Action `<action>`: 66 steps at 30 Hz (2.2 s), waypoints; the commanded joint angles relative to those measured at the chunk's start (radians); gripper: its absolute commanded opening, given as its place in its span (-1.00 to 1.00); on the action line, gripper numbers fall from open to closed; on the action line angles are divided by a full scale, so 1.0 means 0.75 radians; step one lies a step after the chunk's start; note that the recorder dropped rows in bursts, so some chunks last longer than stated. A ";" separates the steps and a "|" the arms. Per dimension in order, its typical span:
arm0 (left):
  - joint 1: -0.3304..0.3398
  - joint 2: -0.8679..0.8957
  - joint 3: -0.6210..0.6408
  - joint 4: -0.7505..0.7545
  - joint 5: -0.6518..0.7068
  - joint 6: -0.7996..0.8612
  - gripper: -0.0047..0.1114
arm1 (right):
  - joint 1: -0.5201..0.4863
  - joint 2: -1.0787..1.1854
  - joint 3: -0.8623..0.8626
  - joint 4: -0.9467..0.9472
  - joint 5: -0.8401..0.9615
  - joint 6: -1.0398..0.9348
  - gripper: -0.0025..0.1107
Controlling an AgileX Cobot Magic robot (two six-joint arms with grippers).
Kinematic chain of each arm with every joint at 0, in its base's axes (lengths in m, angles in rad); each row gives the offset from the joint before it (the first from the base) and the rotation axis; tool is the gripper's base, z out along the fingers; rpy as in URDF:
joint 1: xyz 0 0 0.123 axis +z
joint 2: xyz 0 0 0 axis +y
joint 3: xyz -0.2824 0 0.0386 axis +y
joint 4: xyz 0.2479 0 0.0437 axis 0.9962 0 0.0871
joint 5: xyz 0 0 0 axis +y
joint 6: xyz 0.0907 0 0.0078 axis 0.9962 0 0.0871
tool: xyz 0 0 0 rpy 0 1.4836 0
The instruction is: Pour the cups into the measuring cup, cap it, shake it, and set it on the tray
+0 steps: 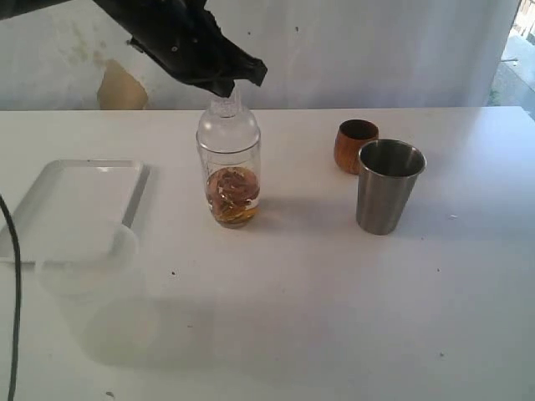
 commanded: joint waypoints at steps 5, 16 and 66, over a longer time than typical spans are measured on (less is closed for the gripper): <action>-0.030 -0.228 0.161 -0.003 -0.173 0.000 -0.92 | -0.007 -0.007 0.004 0.000 -0.009 0.045 -0.96; -0.047 -0.633 0.985 -0.084 -1.110 -0.006 -0.92 | -0.007 -0.007 0.004 0.000 -0.009 0.045 -0.96; -0.085 -0.448 1.330 0.044 -1.470 0.017 0.89 | -0.007 -0.007 0.004 0.000 -0.009 0.045 -0.96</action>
